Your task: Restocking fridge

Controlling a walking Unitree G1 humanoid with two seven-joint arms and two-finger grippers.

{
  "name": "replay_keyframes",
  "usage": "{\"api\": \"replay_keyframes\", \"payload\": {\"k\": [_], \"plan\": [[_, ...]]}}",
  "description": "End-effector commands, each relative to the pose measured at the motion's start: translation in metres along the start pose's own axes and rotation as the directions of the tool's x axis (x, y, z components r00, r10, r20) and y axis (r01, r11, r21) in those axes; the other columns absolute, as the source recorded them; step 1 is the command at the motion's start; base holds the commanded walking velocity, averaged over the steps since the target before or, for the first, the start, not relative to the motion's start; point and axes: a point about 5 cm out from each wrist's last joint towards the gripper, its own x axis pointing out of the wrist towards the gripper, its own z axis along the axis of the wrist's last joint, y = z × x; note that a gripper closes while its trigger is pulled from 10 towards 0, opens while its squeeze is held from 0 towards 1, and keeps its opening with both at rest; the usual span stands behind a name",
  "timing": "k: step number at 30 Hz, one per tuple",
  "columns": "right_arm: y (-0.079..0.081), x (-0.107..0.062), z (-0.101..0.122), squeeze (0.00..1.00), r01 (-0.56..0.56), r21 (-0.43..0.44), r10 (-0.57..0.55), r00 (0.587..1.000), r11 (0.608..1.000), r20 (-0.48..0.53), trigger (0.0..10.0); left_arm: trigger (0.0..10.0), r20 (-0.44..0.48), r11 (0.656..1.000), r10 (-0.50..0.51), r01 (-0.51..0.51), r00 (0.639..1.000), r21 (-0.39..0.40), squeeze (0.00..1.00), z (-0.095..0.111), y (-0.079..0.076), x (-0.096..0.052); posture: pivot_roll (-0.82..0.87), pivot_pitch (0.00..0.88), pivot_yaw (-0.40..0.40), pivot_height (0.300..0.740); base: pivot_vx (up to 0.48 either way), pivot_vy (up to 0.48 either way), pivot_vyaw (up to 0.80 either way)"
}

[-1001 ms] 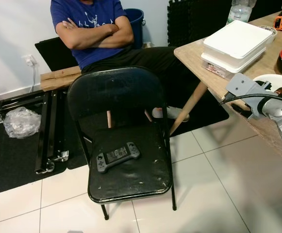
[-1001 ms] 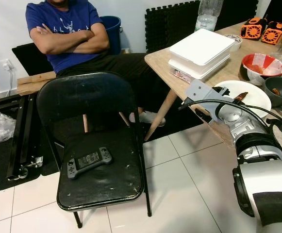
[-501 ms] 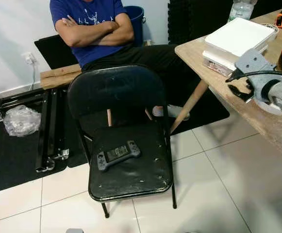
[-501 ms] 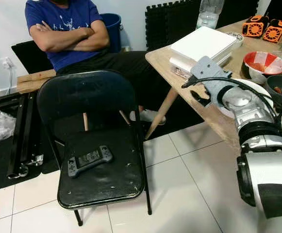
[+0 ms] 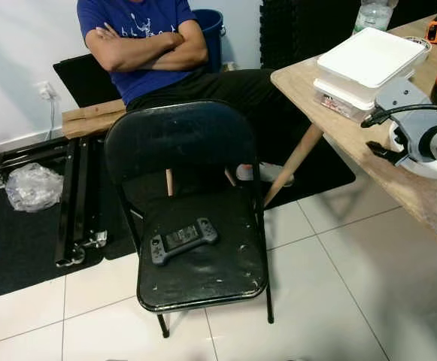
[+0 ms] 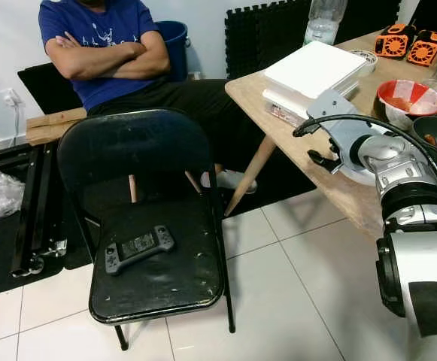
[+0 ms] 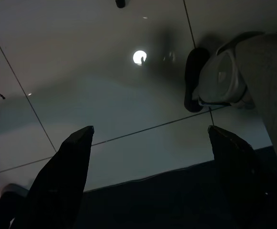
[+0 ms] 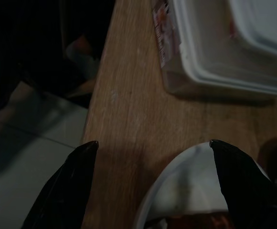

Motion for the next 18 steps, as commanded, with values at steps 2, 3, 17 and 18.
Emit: {"api": "replay_keyframes", "payload": {"k": [2, 3, 17, 18], "plan": [[-0.002, -0.001, -0.001, 0.00, -0.006, -0.007, 0.006, 0.999, 1.000, -0.044, 10.0, 10.0, -0.056, 1.000, 0.005, -0.005, 0.998, -0.003, 0.00, -0.014, 0.002, -0.005, 0.03, 0.264, 0.090, 0.740, 0.000, 0.000, 0.00], [-0.004, -0.001, 0.000, 0.00, 0.004, -0.005, -0.005, 0.998, 1.000, -0.057, 10.0, 10.0, -0.059, 1.000, 0.002, -0.002, 0.998, 0.000, 0.00, -0.014, 0.002, -0.004, 0.03, 0.263, 0.091, 0.740, 0.000, 0.000, 0.00], [0.007, -0.001, -0.023, 0.00, -0.044, 0.102, 0.061, 0.984, 0.994, -0.167, 10.0, 10.0, -0.065, 1.000, -0.003, 0.004, 0.998, 0.006, 0.00, -0.014, 0.000, -0.004, 0.03, 0.259, 0.095, 0.740, 0.000, 0.000, 0.00], [0.007, -0.001, -0.024, 0.00, -0.045, 0.103, 0.062, 0.983, 0.994, -0.171, 10.0, 10.0, -0.065, 1.000, -0.003, 0.004, 0.998, 0.007, 0.00, -0.014, 0.000, -0.004, 0.03, 0.259, 0.095, 0.740, 0.000, 0.000, 0.00]]}}
